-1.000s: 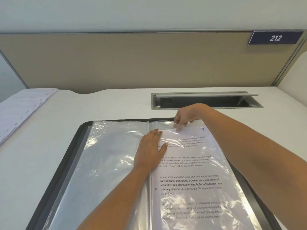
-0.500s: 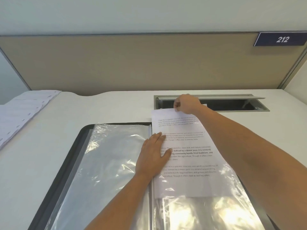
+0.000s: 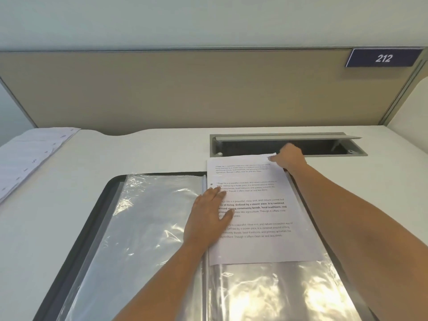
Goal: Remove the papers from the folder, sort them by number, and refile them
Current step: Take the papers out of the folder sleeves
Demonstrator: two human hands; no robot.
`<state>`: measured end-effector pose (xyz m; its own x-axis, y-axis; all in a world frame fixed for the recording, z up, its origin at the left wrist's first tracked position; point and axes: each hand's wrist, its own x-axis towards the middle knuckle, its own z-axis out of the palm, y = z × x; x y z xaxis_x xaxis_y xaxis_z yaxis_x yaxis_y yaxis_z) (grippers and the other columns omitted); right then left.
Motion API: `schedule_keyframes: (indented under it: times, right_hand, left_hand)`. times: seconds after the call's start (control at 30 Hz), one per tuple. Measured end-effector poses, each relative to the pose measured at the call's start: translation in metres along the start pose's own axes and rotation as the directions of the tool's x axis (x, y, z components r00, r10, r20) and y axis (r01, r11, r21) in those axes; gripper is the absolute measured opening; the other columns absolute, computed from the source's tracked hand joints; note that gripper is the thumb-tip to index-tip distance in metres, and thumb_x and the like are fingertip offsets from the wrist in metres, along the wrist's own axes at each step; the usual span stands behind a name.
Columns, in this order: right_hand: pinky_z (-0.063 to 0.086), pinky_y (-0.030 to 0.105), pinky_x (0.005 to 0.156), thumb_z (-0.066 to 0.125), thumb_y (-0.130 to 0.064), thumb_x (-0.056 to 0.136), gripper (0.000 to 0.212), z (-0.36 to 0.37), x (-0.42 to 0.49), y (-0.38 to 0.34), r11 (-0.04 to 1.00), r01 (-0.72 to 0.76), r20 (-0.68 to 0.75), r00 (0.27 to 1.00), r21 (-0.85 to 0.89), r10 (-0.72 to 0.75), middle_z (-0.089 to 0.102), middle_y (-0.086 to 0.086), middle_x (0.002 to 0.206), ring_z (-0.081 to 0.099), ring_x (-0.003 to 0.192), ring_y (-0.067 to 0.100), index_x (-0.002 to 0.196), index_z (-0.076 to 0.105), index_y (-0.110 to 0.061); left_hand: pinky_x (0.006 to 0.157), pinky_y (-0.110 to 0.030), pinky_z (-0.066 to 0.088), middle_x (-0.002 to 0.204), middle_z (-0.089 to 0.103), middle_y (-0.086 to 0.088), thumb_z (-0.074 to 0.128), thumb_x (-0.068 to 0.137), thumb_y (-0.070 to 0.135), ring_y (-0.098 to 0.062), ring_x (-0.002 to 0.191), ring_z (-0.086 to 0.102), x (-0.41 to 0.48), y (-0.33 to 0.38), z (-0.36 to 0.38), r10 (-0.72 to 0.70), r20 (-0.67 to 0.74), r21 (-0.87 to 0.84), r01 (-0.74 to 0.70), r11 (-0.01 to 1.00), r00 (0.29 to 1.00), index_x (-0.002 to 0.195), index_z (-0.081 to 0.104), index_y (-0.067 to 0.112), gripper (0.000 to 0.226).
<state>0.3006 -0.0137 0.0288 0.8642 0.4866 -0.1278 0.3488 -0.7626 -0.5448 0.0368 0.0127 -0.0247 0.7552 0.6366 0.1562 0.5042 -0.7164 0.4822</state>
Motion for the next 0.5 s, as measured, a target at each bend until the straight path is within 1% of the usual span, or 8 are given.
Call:
schedule_keyframes:
  times: [0.03, 0.07, 0.1, 0.17, 0.23, 0.3, 0.4, 0.5]
  right_hand:
    - [0.038, 0.029, 0.07, 0.069, -0.029, 0.084, 0.036, 0.001, 0.0, 0.004, 0.998, -0.052, 0.048, 0.998, 0.032, 0.05, 0.051, 0.007, 0.076, 0.052, 0.083, 0.028, 0.069, 0.044, -0.007]
    - [0.038, 0.029, 0.071, 0.069, -0.03, 0.084, 0.039, 0.001, -0.001, 0.006, 0.993, -0.093, 0.079, 0.993, 0.076, 0.087, 0.048, 0.007, 0.072, 0.049, 0.081, 0.027, 0.067, 0.042, -0.007]
    - [0.039, 0.03, 0.073, 0.07, -0.029, 0.084, 0.034, 0.002, -0.002, 0.007, 0.985, -0.118, 0.095, 0.99, 0.126, 0.106, 0.052, 0.009, 0.076, 0.049, 0.082, 0.027, 0.074, 0.048, -0.004]
    - [0.046, 0.033, 0.081, 0.07, -0.024, 0.084, 0.031, 0.002, 0.002, 0.008, 0.97, -0.13, 0.089, 0.99, 0.207, 0.114, 0.061, 0.014, 0.102, 0.056, 0.092, 0.029, 0.104, 0.06, -0.002]
    - [0.048, 0.035, 0.091, 0.069, -0.019, 0.086, 0.036, -0.001, 0.001, 0.006, 0.957, -0.1, 0.055, 0.995, 0.271, 0.089, 0.061, 0.013, 0.118, 0.059, 0.106, 0.03, 0.118, 0.06, -0.005]
    - [0.048, 0.035, 0.092, 0.067, -0.016, 0.086, 0.028, -0.002, 0.004, 0.004, 0.928, -0.061, 0.009, 0.998, 0.367, 0.062, 0.063, 0.012, 0.117, 0.06, 0.106, 0.028, 0.112, 0.064, -0.008]
    - [0.051, 0.034, 0.089, 0.064, -0.015, 0.087, 0.013, -0.004, 0.002, -0.004, 0.84, 0.048, -0.097, 0.995, 0.54, 0.006, 0.067, 0.01, 0.107, 0.061, 0.092, 0.023, 0.099, 0.066, -0.012]
    - [0.052, 0.033, 0.086, 0.063, -0.015, 0.087, 0.015, -0.005, 0.004, -0.009, 0.78, 0.087, -0.101, 0.994, 0.619, -0.03, 0.067, 0.007, 0.101, 0.06, 0.085, 0.021, 0.101, 0.065, -0.01]
  left_hand:
    - [0.116, -0.024, 0.004, 0.155, 0.023, 0.006, 0.044, 0.096, 0.042, -0.008, 0.143, 0.014, 0.0, 0.0, 0.0, -0.003, 0.002, 0.0, 0.003, 1.0, 1.0, 0.145, 0.032, 0.021, 0.055]
    - [0.116, -0.024, 0.004, 0.155, 0.023, 0.006, 0.044, 0.096, 0.042, -0.008, 0.143, 0.014, 0.0, 0.001, 0.001, -0.004, 0.004, 0.0, 0.004, 1.0, 1.0, 0.145, 0.032, 0.021, 0.055]
    - [0.116, -0.024, 0.005, 0.155, 0.023, 0.007, 0.044, 0.096, 0.043, -0.008, 0.143, 0.014, -0.001, 0.001, 0.001, -0.005, 0.006, 0.0, 0.005, 1.0, 1.0, 0.145, 0.032, 0.022, 0.055]
    - [0.116, -0.024, 0.005, 0.155, 0.023, 0.007, 0.044, 0.096, 0.043, -0.008, 0.143, 0.013, -0.001, 0.0, 0.001, -0.008, 0.007, 0.001, 0.008, 1.0, 1.0, 0.145, 0.032, 0.022, 0.055]
    - [0.116, -0.024, 0.005, 0.155, 0.023, 0.007, 0.044, 0.096, 0.043, -0.008, 0.143, 0.013, -0.001, -0.001, 0.002, -0.012, 0.003, 0.001, 0.012, 1.0, 1.0, 0.145, 0.033, 0.022, 0.055]
    - [0.117, -0.024, 0.005, 0.155, 0.022, 0.007, 0.044, 0.096, 0.043, -0.008, 0.143, 0.013, -0.001, -0.001, 0.002, -0.013, 0.003, 0.0, 0.013, 1.0, 1.0, 0.145, 0.032, 0.022, 0.055]
    - [0.117, -0.025, 0.004, 0.155, 0.022, 0.007, 0.044, 0.096, 0.042, -0.008, 0.143, 0.013, 0.0, 0.0, 0.002, -0.018, 0.004, -0.009, 0.018, 1.0, 1.0, 0.145, 0.032, 0.023, 0.055]
    - [0.117, -0.024, 0.004, 0.155, 0.022, 0.008, 0.045, 0.096, 0.042, -0.008, 0.143, 0.013, 0.0, -0.001, 0.002, -0.022, 0.002, -0.01, 0.022, 1.0, 1.0, 0.145, 0.032, 0.023, 0.055]
